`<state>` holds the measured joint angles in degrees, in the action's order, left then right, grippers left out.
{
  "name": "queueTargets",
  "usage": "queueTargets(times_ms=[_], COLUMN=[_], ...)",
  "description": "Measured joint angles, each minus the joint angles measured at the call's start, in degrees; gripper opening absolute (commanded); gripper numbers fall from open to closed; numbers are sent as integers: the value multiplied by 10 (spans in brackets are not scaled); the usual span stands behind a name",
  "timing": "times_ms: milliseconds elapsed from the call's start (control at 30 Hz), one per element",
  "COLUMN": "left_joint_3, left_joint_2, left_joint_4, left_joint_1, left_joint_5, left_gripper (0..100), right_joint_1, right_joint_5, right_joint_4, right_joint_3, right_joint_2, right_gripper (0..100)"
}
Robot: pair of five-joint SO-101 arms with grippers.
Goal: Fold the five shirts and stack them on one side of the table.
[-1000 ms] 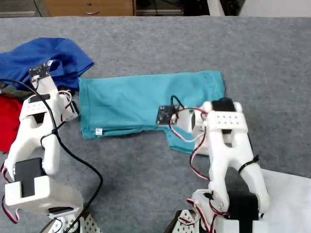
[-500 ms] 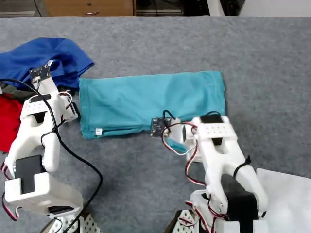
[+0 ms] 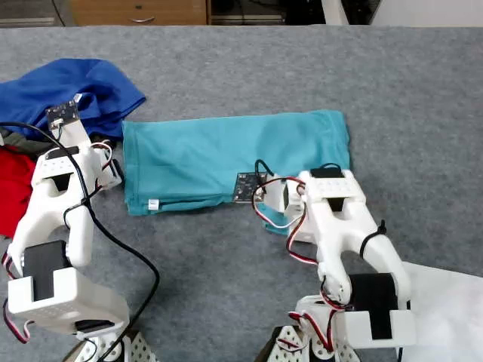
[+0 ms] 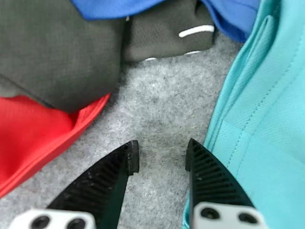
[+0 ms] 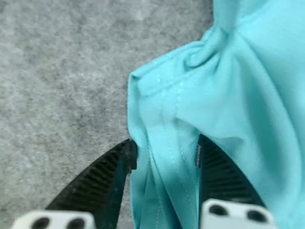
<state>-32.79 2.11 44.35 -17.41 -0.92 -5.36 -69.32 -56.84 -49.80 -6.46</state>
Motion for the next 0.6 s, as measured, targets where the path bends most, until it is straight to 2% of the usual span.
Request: queueTargets(times_ms=[400,600], left_joint_3=[0,0], left_joint_2=[0,0], left_joint_4=[0,0], left_joint_1=[0,0], left_joint_5=[0,0], left_gripper=[175,175], right_joint_1=[2,4], right_joint_5=[1,29], right_joint_4=[6,5], right_joint_3=[14,33], right_joint_2=[7,19], right_gripper=[2,4])
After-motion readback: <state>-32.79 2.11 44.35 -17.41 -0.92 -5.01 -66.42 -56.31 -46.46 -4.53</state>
